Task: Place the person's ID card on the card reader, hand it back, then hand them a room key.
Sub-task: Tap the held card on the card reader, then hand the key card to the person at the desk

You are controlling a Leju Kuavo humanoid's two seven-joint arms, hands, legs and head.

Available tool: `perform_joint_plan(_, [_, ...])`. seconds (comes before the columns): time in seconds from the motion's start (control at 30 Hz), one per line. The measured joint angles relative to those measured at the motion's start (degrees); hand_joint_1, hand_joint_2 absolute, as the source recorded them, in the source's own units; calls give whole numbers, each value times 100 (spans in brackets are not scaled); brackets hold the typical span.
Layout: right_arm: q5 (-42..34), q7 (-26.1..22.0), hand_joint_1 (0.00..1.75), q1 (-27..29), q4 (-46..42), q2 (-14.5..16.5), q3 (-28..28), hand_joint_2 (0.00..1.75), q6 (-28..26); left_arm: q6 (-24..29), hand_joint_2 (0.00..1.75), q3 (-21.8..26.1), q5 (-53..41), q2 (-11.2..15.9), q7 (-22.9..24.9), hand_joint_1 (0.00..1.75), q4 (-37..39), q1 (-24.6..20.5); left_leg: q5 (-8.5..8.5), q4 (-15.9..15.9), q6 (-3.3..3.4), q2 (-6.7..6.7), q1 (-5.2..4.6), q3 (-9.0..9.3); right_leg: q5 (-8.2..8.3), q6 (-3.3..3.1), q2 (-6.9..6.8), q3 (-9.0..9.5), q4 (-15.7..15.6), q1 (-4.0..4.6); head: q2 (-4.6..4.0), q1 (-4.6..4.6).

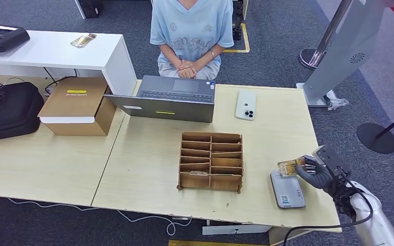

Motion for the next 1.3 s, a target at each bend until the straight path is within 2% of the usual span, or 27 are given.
perform_joint_plan(0.83, [24, 9, 175, -199, 556, 64, 29, 175, -96, -74, 0, 135, 6, 31, 11, 0, 0, 2, 1, 0, 1, 1, 0, 2, 1, 1, 0, 0, 0, 0, 0, 0])
perform_joint_plan(1.3, [-27, -37, 175, -127, 629, 64, -69, 175, -65, -161, 0, 134, -22, 40, 68, 0, 0, -1, 1, 1, 1, 1, 0, 6, 1, 1, 1, 2, -1, 0, 0, 0])
